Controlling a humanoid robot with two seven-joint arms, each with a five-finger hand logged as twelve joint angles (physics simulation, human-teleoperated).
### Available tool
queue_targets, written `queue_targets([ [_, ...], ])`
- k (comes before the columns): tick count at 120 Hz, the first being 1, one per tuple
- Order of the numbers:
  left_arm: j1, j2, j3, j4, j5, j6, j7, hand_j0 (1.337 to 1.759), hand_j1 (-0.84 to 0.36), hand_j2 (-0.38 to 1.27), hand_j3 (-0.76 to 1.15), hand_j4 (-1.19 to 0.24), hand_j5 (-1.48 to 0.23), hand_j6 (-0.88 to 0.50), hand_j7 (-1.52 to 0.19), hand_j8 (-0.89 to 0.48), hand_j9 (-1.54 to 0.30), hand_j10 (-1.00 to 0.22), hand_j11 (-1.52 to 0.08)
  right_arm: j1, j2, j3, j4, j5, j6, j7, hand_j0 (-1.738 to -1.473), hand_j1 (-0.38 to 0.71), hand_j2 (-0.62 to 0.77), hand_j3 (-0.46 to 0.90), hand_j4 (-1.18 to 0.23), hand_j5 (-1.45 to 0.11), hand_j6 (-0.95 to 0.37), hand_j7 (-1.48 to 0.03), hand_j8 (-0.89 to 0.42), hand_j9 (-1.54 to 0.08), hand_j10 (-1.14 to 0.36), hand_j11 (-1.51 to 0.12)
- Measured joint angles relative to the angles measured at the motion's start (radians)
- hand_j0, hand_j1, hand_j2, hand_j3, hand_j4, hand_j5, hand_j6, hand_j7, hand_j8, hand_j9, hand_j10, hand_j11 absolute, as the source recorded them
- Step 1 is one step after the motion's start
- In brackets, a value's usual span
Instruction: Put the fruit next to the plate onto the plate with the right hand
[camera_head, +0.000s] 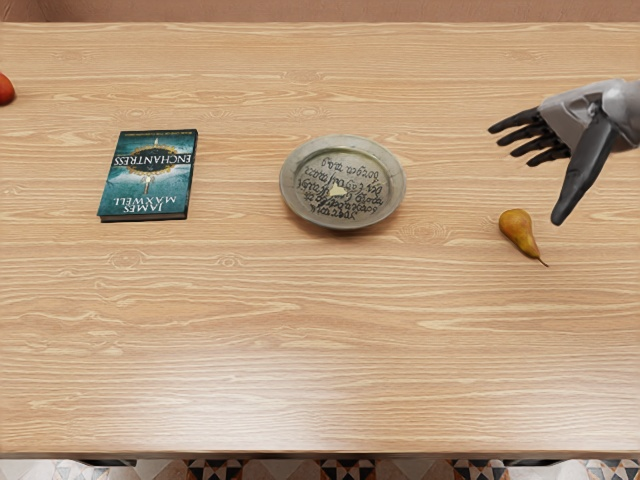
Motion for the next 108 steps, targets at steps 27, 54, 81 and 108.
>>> queue_targets([
  [27,0.004,0.000,-0.001,0.000,0.000,0.000,0.000,1.658,0.35,0.00,0.00,0.00,0.00,0.00,0.00,0.00,0.00,0.00,0.00,0.075,0.030,-0.144,0.166,-0.148,-0.307,0.000,-1.658,-0.32,-0.01,0.00,-0.03,-0.03,-0.03,-0.03,-0.03,-0.03,-0.03,-0.03],
  [54,0.004,0.000,0.000,0.000,0.000,0.000,0.000,1.658,0.35,0.00,0.00,0.00,0.00,0.00,0.00,0.00,0.00,0.00,0.00,0.132,0.118,-0.338,0.296,-0.213,-0.641,0.000,-1.658,-0.32,-0.01,0.00,-0.03,-0.04,-0.03,-0.04,-0.03,-0.04,-0.03,-0.04],
  [81,0.003,0.000,0.000,0.000,0.000,0.000,0.000,1.658,0.35,0.00,0.00,0.00,0.00,0.00,0.00,0.00,0.00,0.00,0.00,0.145,0.275,-0.489,0.328,-0.228,-0.942,0.000,-1.658,-0.25,-0.02,0.00,-0.08,-0.10,-0.08,-0.10,-0.08,-0.10,-0.08,-0.10],
  [108,0.002,0.000,0.000,0.000,0.000,0.000,0.000,1.658,0.35,0.00,0.00,0.00,0.00,0.00,0.00,0.00,0.00,0.00,0.00,0.118,0.389,-0.591,0.325,-0.230,-1.053,0.000,-1.658,-0.17,-0.03,0.00,-0.16,-0.20,-0.16,-0.20,-0.16,-0.20,-0.15,-0.20],
])
